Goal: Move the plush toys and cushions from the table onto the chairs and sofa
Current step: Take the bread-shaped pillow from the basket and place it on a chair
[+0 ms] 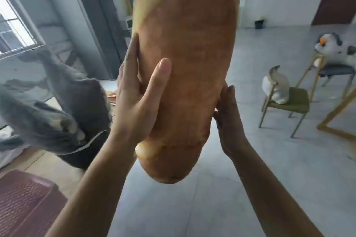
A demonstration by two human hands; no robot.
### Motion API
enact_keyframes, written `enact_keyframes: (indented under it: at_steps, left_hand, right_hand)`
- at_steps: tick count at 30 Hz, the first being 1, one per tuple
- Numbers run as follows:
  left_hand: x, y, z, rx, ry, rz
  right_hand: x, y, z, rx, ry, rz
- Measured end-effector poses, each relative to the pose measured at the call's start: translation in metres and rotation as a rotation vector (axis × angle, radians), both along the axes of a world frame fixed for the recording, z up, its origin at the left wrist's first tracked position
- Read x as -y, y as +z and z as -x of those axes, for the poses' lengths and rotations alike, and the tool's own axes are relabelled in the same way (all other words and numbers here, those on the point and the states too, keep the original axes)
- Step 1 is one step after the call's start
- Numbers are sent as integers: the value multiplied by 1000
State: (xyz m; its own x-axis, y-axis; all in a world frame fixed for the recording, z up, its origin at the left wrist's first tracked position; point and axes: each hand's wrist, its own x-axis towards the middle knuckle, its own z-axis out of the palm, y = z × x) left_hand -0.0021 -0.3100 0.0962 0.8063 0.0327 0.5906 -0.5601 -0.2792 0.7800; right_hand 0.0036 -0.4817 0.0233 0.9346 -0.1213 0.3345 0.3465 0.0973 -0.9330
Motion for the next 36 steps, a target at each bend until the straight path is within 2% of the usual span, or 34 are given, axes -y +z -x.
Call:
enact_keyframes:
  at_steps: [4, 8, 17, 23, 30, 36]
  left_hand:
    - [148, -20, -2, -101, -233, 8]
    - [275, -41, -5, -177, -422, 41]
    - [537, -81, 2, -357, -842, 32]
    - [731, -112, 0, -446, -1032, 32]
    - [955, -93, 6, -561, -1280, 82]
    - [1116, -96, 33, -527, -1394, 5]
  right_hand:
    - [144, -25, 32, -81, -251, 33]
    - [270, -38, 69, -173, -415, 89]
    - [494, -68, 145, -228, -704, 28]
    - [658, -86, 165, -238, -868, 37]
    - [842, -57, 191, -263, -1105, 3]
    - [979, -60, 231, -272, -1303, -61]
